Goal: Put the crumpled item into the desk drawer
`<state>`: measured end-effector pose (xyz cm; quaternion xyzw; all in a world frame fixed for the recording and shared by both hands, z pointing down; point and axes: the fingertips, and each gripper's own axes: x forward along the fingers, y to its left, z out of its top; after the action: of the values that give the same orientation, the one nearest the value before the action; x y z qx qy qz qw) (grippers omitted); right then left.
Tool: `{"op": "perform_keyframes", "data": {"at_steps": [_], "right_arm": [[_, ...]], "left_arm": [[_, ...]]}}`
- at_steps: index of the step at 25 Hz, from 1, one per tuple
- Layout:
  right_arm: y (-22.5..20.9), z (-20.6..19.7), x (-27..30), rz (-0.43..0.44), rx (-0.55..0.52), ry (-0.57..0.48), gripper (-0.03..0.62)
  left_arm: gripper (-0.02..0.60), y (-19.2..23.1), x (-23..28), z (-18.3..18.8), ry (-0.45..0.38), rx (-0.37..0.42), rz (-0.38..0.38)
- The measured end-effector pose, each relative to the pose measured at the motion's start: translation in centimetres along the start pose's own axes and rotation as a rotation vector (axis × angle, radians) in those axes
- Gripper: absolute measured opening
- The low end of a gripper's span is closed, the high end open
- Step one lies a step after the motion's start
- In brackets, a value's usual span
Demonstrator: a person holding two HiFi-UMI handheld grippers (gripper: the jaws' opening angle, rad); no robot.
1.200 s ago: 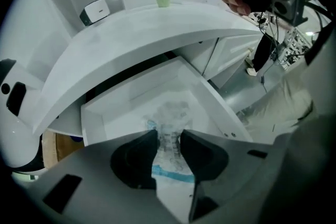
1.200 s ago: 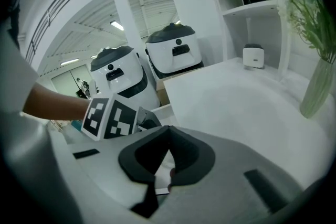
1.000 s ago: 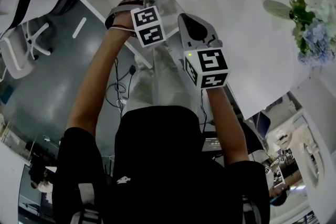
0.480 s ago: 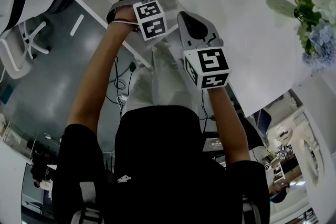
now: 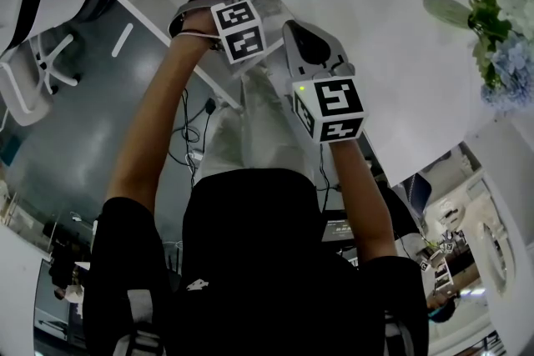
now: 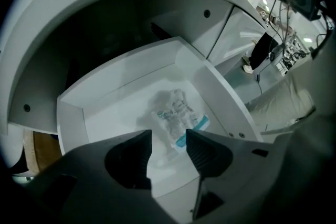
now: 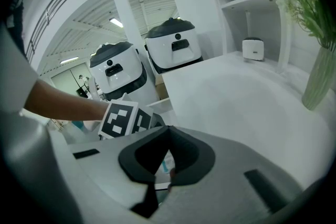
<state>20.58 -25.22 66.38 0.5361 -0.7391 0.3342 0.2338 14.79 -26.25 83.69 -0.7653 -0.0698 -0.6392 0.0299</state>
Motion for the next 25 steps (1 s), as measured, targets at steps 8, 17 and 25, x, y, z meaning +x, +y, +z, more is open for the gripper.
{"op": "perform_keyframes", "data": {"at_steps": [8, 17, 25], "right_arm": [[0.0, 0.2, -0.2, -0.004, -0.006, -0.001, -0.005], [0.2, 1.0, -0.6, -0.005, -0.023, -0.012, -0.005], [1.2, 2.2, -1.2, -0.007, -0.033, -0.031, -0.005]], "left_arm": [[0.181, 0.4, -0.7, 0.0, -0.005, -0.001, 0.025], [0.052, 1.3, -2.4, 0.5, -0.057, -0.068, 0.078], [0.018, 2.0, -5.1, 0.6, -0.100, -0.098, 0.123]]}}
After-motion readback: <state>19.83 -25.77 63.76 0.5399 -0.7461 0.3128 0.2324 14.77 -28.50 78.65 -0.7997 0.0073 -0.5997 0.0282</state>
